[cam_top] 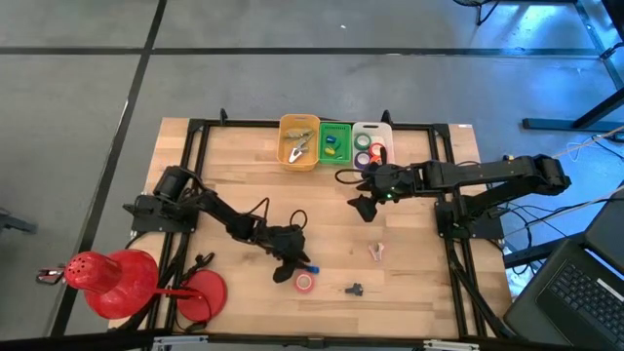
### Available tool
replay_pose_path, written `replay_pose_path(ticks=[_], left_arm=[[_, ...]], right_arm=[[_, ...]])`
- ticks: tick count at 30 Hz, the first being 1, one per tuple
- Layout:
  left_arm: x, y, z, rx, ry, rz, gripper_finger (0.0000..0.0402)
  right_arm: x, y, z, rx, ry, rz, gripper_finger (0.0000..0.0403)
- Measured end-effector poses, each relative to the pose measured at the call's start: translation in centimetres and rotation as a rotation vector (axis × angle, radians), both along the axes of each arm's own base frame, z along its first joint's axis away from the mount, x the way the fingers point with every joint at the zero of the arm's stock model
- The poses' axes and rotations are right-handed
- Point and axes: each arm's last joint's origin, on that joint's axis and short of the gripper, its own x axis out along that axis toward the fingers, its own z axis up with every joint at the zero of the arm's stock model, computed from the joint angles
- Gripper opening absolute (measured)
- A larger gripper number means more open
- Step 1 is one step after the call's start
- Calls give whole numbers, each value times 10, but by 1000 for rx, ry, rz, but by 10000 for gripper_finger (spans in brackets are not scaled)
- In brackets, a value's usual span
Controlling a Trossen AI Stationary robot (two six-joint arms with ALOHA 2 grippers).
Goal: Pick and place Stapler, Stapler remover, tape
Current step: Put the blue stapler into the green bin
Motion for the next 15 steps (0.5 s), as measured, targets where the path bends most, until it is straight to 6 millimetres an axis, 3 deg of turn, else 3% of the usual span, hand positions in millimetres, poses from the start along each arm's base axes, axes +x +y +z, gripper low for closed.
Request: replay_pose_path(ticks=[2,4,11,15], left_arm=[[1,2,0,-10,2,-7,32],[1,4,0,-19,4,-14,11],[5,3,8,-39,7,-68,5],[13,1,29,-42,-19,-131,13]], right_arm=[[0,0,0,-1,5,0,312],[-1,0,-1,-1,12,0,312],[-1,0,-1,-3,20,2,312],[-2,0,-2,-5,30,3,312]])
